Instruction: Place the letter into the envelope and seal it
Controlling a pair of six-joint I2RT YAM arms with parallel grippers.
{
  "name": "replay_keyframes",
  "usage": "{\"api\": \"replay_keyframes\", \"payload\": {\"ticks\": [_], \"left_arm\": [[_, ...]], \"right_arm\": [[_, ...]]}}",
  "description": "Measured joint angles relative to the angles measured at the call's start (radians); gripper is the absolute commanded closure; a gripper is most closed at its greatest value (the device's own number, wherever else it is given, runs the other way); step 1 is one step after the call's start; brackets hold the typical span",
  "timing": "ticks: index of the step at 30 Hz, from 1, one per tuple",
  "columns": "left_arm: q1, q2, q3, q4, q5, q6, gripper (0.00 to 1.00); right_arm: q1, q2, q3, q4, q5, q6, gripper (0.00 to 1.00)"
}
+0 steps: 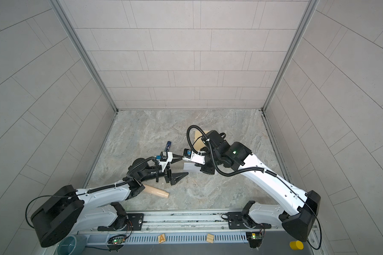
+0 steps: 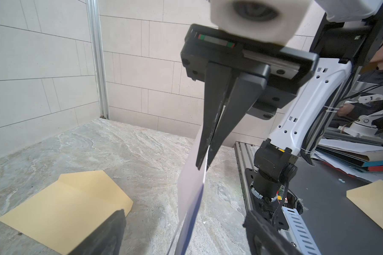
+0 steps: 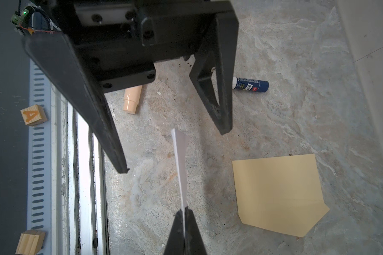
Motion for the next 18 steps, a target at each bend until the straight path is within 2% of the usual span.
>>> {"api": "replay_keyframes", "payload": {"ticks": [3,6,10,12,15,18], "left_arm": [[-0.010,-0.001,0.014,-0.045,0.008,0.018,0.29],[-0.012,-0.001,0.033,-0.092,0.018,0.032,0.46],[-0.013,-0.001,0.058,-0.143,0.022,0.043,0.84],[-0.013,-0.001,0.064,-0.154,0.019,0.040,1.00],[-0.014,-0.001,0.065,-0.152,0.015,0.027,1.00],[-0.014,0.001,0.065,-0.135,0.007,0.008,1.00]], "right_arm": [[0.008,0.000,-0.001,0.010,-0.011,-0.007,1.00],[0.018,0.000,-0.001,0.018,-0.016,-0.011,1.00],[0.023,0.000,-0.001,0.027,-0.017,-0.012,1.00],[0.024,0.000,-0.005,0.034,-0.015,-0.012,0.95],[0.024,-0.006,-0.016,0.049,-0.001,-0.006,0.85],[0.024,-0.027,-0.029,0.083,0.031,0.000,0.70]]}}
